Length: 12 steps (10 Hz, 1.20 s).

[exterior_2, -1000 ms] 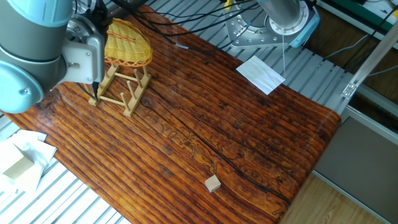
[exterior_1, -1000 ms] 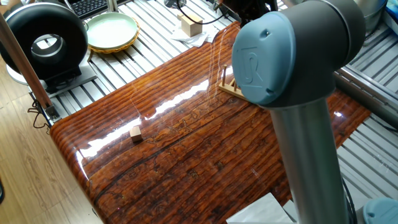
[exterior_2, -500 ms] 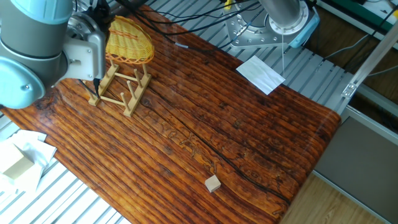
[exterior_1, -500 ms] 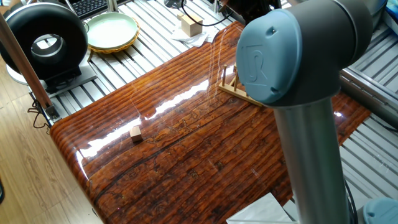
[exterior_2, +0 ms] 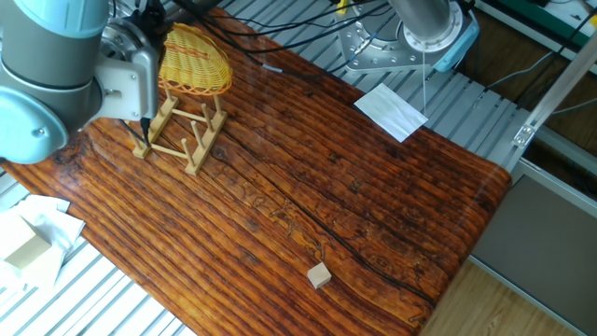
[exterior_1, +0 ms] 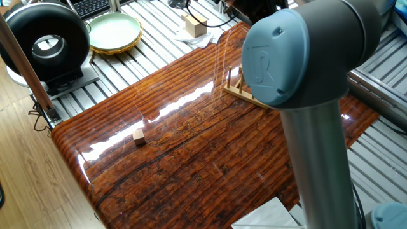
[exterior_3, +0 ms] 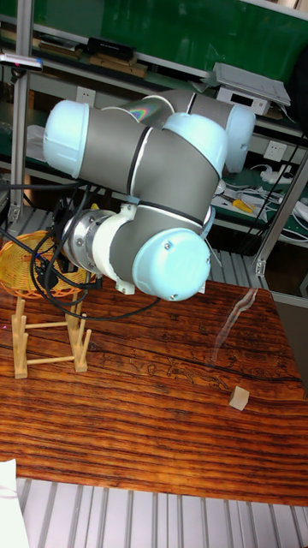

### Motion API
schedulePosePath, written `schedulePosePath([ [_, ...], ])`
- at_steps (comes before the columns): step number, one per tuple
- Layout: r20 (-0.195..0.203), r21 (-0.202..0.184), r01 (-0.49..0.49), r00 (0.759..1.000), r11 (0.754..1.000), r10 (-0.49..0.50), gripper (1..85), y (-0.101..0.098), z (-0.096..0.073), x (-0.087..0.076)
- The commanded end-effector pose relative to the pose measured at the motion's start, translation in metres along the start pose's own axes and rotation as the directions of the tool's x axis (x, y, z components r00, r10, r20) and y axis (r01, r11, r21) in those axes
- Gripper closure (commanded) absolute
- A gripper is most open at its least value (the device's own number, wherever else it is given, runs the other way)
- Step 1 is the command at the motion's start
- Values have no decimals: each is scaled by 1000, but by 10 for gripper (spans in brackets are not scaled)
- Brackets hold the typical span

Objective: Put the dish on the dish rack

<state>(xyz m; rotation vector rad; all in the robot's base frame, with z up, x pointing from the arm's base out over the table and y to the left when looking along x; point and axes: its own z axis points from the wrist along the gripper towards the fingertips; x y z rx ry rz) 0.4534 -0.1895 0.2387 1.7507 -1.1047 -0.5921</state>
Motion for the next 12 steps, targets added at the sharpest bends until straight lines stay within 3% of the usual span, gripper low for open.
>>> schedulePosePath([
  [1,8,6,12,1000,1000,-12,847,-4,-1,-1],
  [12,14,10,12,1000,1000,-12,847,-14,-11,-1],
])
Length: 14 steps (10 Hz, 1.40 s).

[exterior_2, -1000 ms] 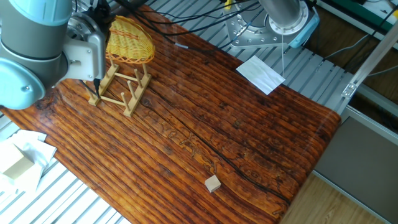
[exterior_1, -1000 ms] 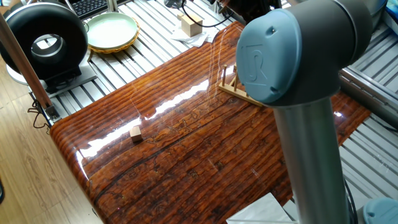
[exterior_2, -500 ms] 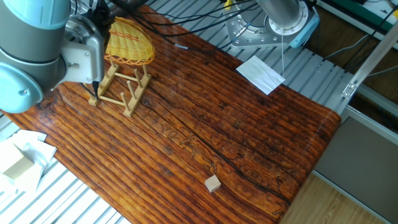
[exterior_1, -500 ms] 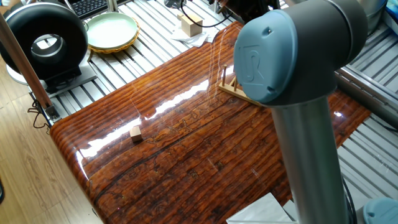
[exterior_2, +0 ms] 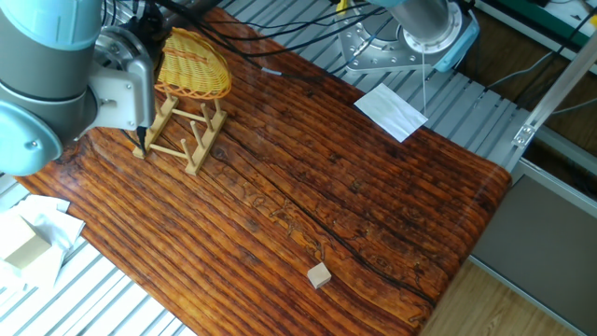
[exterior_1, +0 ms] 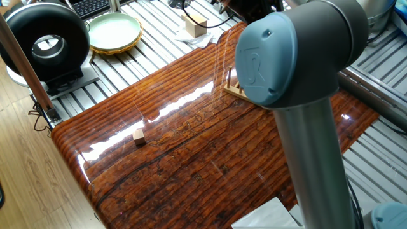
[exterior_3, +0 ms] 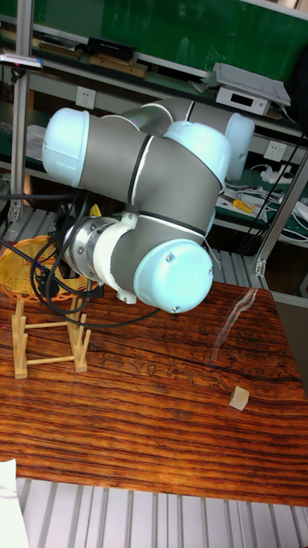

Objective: Put the dish on the dish rack

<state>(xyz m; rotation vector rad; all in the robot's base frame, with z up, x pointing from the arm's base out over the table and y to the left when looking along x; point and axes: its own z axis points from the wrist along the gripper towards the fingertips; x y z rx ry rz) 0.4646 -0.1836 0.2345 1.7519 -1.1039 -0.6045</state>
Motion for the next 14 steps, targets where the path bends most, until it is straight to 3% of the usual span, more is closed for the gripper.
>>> schedulePosePath([
  [1,8,17,3,1000,1000,-3,847,-7,-2,-1],
  [14,36,35,-24,999,999,23,847,-25,-4,-6],
])
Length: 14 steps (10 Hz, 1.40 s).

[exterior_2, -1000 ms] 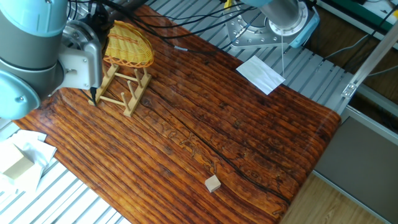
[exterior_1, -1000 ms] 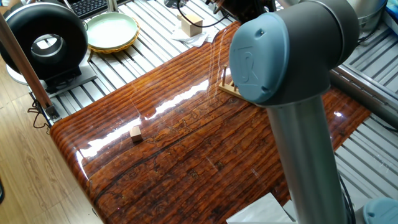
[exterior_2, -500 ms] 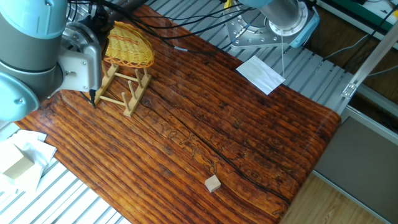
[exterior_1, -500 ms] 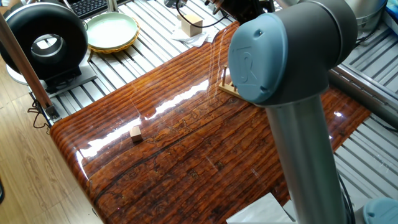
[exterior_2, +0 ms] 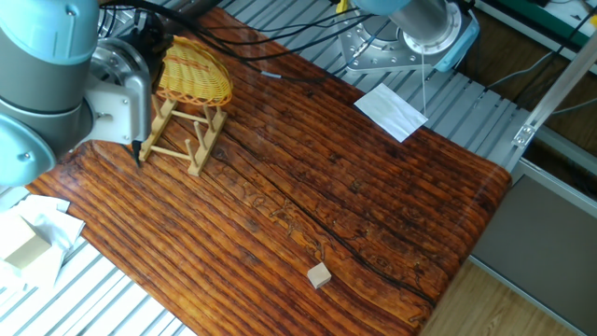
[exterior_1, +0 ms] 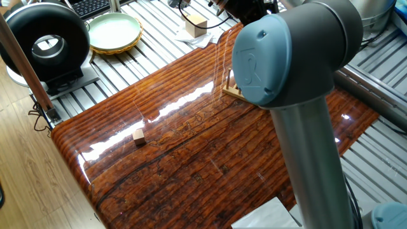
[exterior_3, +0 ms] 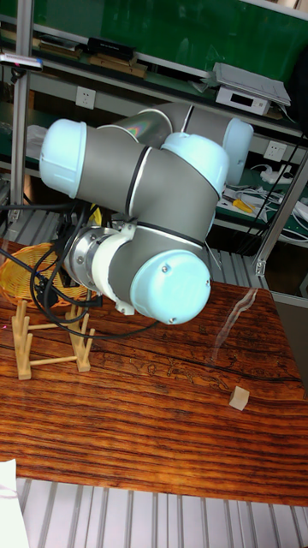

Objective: Put the dish on the dish rack

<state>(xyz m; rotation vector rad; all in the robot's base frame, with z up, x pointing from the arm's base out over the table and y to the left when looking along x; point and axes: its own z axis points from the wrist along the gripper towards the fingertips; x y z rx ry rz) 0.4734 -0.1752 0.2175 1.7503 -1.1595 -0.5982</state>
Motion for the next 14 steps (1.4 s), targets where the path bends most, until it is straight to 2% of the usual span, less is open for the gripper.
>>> schedulePosePath([
  [1,9,9,11,1000,1000,-11,847,-5,0,-2],
  [12,24,28,28,999,999,-29,847,-16,1,-5],
  [14,38,41,24,999,999,-25,837,-19,0,-8],
])
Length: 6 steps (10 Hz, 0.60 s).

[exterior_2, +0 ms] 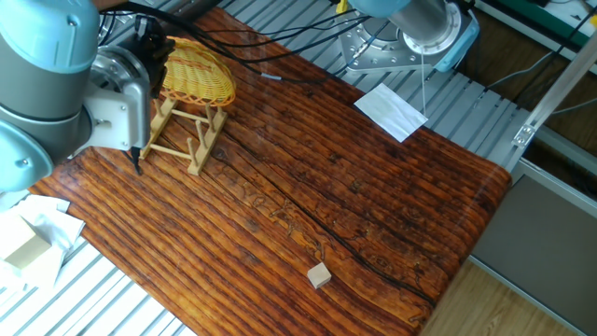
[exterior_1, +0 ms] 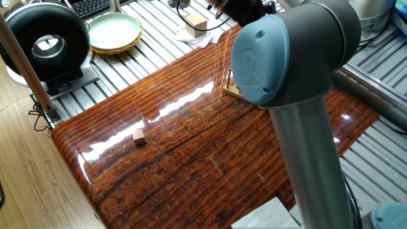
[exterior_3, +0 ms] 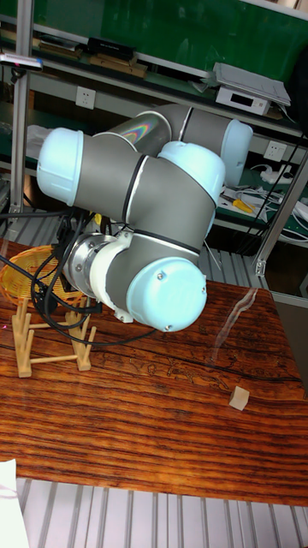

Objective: Put the dish on the dish rack

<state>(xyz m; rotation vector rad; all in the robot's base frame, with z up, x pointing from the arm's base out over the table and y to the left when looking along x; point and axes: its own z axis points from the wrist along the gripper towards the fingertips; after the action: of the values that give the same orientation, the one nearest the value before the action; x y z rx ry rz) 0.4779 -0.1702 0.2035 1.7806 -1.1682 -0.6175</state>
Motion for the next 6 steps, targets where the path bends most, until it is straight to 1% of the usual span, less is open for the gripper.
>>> schedulePosePath([
  [1,24,23,8,1000,1000,-9,820,-6,-1,-6],
  [2,26,26,16,1000,1000,-17,780,-7,-1,-7],
  [3,33,33,15,999,999,-16,767,-8,-1,-9],
  [6,33,30,18,999,999,-19,753,-8,-3,-9],
])
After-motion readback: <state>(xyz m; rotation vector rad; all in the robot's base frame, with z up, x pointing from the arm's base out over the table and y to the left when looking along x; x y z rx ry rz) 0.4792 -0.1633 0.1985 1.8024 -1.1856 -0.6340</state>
